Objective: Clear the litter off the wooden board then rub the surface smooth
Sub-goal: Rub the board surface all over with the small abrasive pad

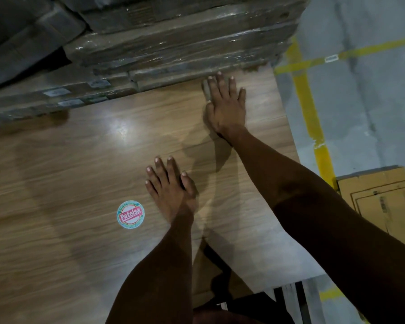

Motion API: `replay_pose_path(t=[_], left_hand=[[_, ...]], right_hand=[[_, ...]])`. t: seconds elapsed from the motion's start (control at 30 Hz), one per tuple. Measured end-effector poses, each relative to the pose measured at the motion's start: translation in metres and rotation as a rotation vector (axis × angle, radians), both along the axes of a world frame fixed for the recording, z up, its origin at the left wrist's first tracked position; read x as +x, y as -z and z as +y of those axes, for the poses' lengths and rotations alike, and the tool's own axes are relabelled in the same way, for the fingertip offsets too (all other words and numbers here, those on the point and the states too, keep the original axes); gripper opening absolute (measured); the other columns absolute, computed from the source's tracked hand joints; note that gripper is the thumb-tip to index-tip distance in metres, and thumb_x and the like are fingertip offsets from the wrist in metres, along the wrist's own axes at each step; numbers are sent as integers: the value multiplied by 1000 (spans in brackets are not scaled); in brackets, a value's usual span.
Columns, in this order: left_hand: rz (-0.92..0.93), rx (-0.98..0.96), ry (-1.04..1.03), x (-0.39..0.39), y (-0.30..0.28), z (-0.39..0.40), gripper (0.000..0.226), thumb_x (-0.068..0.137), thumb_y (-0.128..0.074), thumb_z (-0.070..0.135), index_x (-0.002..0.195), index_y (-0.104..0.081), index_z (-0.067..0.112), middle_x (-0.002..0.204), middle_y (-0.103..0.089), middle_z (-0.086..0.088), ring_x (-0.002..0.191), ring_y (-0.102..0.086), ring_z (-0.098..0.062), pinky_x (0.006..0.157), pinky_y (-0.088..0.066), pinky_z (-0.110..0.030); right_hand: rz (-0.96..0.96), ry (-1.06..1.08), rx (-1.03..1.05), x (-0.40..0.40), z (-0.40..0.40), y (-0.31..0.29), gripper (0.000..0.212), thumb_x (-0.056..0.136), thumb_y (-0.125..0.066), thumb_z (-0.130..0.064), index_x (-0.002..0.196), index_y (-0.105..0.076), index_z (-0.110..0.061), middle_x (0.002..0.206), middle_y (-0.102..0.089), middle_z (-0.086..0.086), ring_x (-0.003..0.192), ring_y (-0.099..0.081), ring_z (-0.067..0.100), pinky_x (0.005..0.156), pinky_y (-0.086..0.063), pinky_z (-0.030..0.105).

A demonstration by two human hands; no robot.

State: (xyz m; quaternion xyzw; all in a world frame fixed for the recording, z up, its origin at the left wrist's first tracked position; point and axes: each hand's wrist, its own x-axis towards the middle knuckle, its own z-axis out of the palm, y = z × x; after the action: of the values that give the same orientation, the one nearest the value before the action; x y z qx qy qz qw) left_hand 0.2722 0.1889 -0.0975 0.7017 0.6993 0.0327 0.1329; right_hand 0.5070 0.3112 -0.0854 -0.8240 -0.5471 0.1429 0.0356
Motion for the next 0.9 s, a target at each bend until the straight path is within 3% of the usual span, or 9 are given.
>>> replay_pose_path(t=[0.23,0.4,0.67,0.83,0.9], left_hand=[[-1,1,-1,-1,0,0,61,101,-35,42,160,-30,29,171,-14,-3,157,-11,-34,125,-13,-53],[-3,-2,2,-1,-1,-1,61,101,-30,44,160,-28,29,171,-13,-2,157,-10,-33,125,-13,-53],[-7,6,-4,-1,1,-1,61,101,-31,43,160,-28,30,171,-14,-2,157,-10,-32,125,-11,-52],[-11,9,-5,-1,2,0,62,100,-32,44,160,-29,30,171,-17,-2,157,-12,-33,125,-13,-53],[-10,12,-5,0,1,-1,62,100,-32,44,160,-29,30,171,-17,-3,157,-12,-33,125,-12,-52]], right_hand=[[38,319,76,7,-8,5,71,96,-28,-44,165,-16,-29,172,-5,16,159,-5,37,125,-6,61],[12,58,82,15,-20,5,68,98,-25,-42,164,-17,-31,173,-13,9,159,-10,34,122,-10,67],[32,292,86,24,-24,4,67,101,-30,-39,165,-14,-30,173,-9,11,159,-6,36,123,-6,64],[-8,-20,58,17,-50,6,67,102,-24,-42,166,-9,-29,173,-6,10,159,-6,36,121,-8,68],[-7,-24,68,32,-58,7,67,101,-22,-44,166,-10,-29,173,-8,9,159,-6,35,123,-9,66]])
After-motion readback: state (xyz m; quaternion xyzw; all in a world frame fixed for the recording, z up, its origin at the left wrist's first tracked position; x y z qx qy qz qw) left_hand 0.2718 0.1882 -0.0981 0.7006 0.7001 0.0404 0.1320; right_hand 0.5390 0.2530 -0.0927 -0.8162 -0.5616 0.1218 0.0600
